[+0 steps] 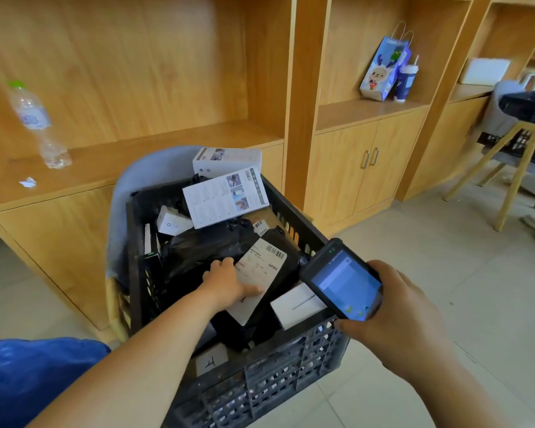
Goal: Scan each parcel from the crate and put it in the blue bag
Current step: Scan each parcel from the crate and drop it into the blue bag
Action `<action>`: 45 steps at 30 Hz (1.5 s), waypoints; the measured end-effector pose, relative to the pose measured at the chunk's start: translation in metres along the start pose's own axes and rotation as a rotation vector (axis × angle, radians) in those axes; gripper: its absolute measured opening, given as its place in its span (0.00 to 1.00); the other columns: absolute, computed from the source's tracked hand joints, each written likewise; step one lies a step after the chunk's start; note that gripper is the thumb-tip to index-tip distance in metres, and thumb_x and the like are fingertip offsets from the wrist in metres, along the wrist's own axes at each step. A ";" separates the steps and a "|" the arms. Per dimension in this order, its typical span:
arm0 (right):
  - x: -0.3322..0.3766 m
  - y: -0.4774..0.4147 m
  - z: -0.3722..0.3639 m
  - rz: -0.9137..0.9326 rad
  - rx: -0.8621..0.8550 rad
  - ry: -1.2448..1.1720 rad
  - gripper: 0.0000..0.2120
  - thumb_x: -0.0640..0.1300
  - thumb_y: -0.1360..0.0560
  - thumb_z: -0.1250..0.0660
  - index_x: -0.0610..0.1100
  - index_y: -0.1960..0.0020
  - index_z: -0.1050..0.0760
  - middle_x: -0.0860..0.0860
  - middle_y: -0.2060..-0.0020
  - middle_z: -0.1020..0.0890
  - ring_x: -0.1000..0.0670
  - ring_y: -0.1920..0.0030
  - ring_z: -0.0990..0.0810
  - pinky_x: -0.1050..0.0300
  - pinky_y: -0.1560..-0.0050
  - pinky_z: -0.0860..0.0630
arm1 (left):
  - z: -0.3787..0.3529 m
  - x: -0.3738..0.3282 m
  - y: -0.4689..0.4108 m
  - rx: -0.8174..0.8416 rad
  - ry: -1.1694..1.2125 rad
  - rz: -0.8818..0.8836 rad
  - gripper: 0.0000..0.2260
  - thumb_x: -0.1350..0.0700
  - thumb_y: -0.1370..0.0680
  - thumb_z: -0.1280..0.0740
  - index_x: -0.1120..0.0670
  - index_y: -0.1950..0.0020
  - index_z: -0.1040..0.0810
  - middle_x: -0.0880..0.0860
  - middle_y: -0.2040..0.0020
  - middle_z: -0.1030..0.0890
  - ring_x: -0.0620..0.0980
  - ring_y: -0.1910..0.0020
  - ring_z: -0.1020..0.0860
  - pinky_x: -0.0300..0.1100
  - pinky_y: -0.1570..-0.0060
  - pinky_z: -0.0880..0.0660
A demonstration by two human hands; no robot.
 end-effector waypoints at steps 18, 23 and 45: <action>0.010 0.013 0.009 0.052 -0.012 0.012 0.37 0.58 0.44 0.24 0.54 0.39 0.35 0.58 0.56 0.28 0.52 0.58 0.28 0.56 0.62 0.28 | 0.038 0.030 0.030 0.124 0.490 -0.004 0.13 0.51 0.30 0.25 0.50 0.48 0.22 0.51 0.49 0.16 0.49 0.53 0.18 0.42 0.57 0.24; 0.030 0.031 0.016 0.074 -0.038 -0.038 0.38 0.57 0.44 0.24 0.53 0.38 0.34 0.56 0.53 0.25 0.51 0.55 0.26 0.54 0.59 0.26 | 0.064 0.033 0.067 -0.045 0.876 0.025 0.14 0.58 0.28 0.27 0.58 0.44 0.22 0.56 0.50 0.16 0.55 0.50 0.18 0.52 0.46 0.24; 0.191 0.158 0.009 0.510 0.225 0.173 0.34 0.60 0.42 0.28 0.55 0.41 0.38 0.59 0.58 0.31 0.54 0.58 0.29 0.60 0.66 0.32 | 0.136 0.202 0.284 -0.820 1.189 -0.083 0.18 0.64 0.32 0.24 0.53 0.52 0.30 0.55 0.49 0.18 0.55 0.48 0.19 0.59 0.43 0.24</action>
Point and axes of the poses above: each hand's wrist, its own y-axis away from the middle knuckle, its own z-axis out of the back of the hand, x = y × z, the point moved 2 cm from there along -y, towards the middle knuckle
